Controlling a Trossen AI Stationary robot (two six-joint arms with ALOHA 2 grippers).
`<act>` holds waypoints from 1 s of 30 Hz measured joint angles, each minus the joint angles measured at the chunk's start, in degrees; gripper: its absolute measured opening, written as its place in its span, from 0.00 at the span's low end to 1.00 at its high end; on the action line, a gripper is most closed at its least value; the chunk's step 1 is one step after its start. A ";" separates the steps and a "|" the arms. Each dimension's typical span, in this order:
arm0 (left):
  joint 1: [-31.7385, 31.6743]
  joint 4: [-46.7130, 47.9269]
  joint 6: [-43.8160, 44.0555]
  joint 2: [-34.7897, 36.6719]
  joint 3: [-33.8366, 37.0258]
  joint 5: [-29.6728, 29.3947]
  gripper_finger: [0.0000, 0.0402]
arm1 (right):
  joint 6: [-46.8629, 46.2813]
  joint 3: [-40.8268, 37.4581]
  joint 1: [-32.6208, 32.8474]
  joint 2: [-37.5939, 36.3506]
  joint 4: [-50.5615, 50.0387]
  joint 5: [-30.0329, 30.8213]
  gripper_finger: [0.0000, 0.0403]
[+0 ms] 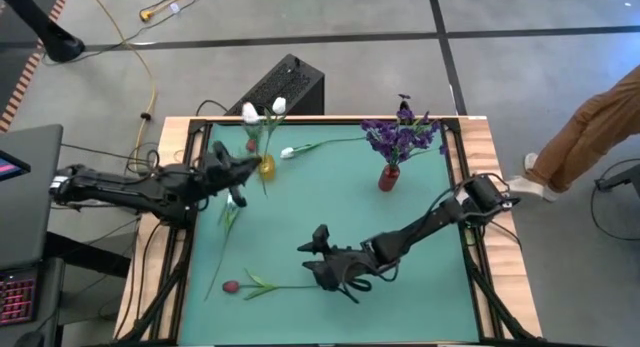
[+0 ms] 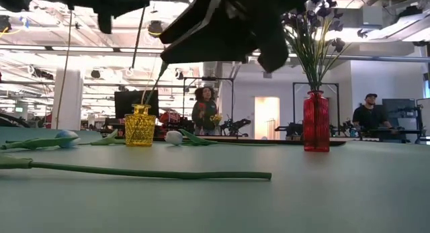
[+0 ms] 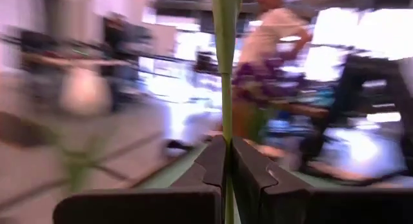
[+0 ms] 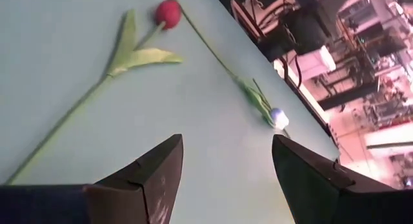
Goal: Sort flowers into vase by color
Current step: Put the bottom right white flower into the yellow vase
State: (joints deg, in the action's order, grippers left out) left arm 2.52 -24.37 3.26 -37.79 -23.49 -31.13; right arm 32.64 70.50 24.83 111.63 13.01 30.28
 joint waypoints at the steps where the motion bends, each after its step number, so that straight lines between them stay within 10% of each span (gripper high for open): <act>1: 0.00 0.32 -2.23 0.47 0.04 -2.69 0.00 | -0.34 0.00 -0.32 0.00 -0.18 -0.02 0.66; 9: -3.57 -7.39 -13.12 0.60 3.41 -7.37 0.00 | -2.46 0.00 -1.76 0.00 -0.61 -0.69 0.66; 30: -28.73 -17.98 -6.16 0.20 11.51 14.40 0.00 | -8.70 0.00 -2.62 0.00 -0.94 -3.48 0.66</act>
State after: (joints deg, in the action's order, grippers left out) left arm -26.21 -42.35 -2.90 -37.59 -11.97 -16.73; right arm 23.94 70.50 22.22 111.63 12.07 26.81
